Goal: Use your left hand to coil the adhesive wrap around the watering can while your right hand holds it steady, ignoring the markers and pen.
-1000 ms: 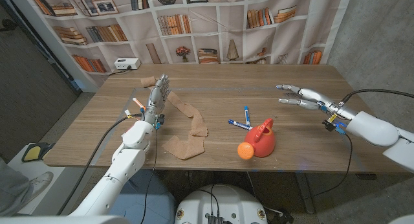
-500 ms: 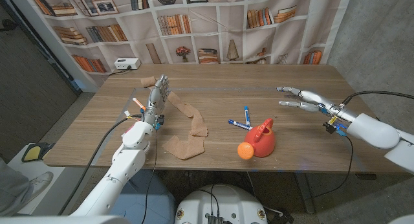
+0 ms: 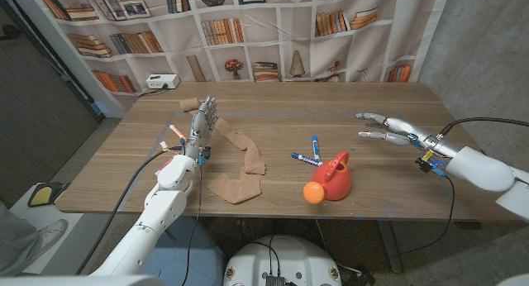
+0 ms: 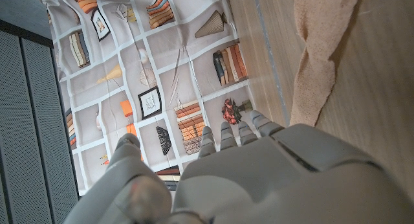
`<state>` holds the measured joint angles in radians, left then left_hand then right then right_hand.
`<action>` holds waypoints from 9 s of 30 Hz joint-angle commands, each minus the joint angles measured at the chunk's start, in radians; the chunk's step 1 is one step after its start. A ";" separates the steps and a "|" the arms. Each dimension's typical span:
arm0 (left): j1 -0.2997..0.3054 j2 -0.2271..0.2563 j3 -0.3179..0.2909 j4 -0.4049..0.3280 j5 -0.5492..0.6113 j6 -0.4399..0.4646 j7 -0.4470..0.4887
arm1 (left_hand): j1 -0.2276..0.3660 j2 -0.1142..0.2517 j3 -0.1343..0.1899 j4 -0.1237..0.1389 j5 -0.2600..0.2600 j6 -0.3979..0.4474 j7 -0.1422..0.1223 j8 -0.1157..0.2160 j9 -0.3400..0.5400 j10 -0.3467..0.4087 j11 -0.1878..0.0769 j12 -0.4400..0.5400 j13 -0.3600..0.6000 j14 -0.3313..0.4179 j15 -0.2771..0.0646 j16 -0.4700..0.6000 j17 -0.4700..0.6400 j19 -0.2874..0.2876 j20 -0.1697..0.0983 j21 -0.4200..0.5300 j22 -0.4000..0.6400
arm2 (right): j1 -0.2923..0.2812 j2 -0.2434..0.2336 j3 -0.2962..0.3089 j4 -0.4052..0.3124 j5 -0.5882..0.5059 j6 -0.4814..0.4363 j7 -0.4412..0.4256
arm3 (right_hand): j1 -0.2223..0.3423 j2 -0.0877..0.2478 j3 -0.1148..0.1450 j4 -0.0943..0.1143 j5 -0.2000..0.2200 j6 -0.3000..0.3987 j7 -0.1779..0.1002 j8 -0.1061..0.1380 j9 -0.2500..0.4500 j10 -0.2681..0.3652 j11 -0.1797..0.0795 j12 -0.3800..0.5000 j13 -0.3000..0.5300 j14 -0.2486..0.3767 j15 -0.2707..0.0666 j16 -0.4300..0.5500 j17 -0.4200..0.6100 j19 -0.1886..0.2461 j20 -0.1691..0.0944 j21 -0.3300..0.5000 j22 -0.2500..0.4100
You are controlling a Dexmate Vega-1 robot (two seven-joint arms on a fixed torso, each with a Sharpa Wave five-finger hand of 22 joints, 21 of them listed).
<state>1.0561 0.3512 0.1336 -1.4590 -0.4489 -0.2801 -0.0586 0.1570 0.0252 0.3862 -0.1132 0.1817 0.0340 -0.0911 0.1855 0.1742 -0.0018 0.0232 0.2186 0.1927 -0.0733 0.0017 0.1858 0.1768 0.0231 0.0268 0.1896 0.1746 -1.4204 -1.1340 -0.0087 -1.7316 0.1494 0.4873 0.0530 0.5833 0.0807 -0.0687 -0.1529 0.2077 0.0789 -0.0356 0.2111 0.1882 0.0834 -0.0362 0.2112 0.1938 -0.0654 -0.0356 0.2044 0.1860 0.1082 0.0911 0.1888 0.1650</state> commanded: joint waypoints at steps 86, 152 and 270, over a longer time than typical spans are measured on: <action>-0.034 -0.022 0.011 0.023 0.021 0.022 -0.006 | -0.005 0.008 -0.002 -0.008 0.001 0.003 0.000 0.002 0.005 0.015 0.005 0.002 0.005 0.001 0.005 0.000 0.004 -0.004 0.007 0.004 0.002 | -0.159 -0.020 0.129 0.011 -0.052 -0.046 0.034 | 0.015 -0.015 0.013 0.011 0.005 0.011 -0.012 -0.007 0.004 0.014 -0.013 -0.006 0.005 -0.003 -0.055 -0.001 0.006 0.012 -0.004 -0.001 0.003; 0.007 -0.001 0.010 -0.026 0.012 0.063 -0.002 | -0.008 0.010 -0.004 -0.010 0.001 0.004 0.001 0.001 0.005 0.018 0.008 0.001 0.005 -0.005 0.006 -0.001 0.004 -0.006 0.005 0.004 0.002 | -0.241 0.036 0.102 -0.017 -0.063 -0.055 -0.007 | 0.026 -0.015 0.021 0.012 0.010 0.012 -0.018 -0.010 0.004 0.016 -0.014 -0.008 0.005 0.002 -0.060 -0.001 0.005 0.020 -0.002 -0.001 0.003; 0.001 -0.034 0.016 0.009 0.015 0.037 -0.014 | -0.012 0.013 -0.006 -0.012 0.001 0.011 0.000 0.003 0.005 0.033 0.005 0.005 0.006 -0.006 0.007 0.000 0.004 -0.010 0.006 0.004 0.002 | -0.062 0.159 -0.146 0.036 0.066 0.012 -0.035 | 0.076 0.004 0.055 0.006 0.013 0.044 -0.041 -0.006 0.005 0.048 -0.029 -0.004 0.006 0.034 -0.078 0.006 0.005 0.051 -0.014 0.003 0.003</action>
<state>1.0497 0.3191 0.1491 -1.4382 -0.4327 -0.2382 -0.0749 0.1490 0.0331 0.3777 -0.1213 0.1817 0.0375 -0.0876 0.1855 0.1742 0.0214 0.0249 0.2185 0.1928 -0.0769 0.0053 0.1858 0.1789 0.0213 0.0286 0.1896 0.1745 -1.4933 -0.9892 -0.1416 -1.7007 0.2093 0.4902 0.0198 0.6491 0.0860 -0.0175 -0.1433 0.2155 0.1146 -0.0713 0.2034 0.1881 0.1233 -0.0652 0.2034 0.1988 -0.0405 -0.0316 0.2044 0.1883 0.1444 0.0770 0.1849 0.1650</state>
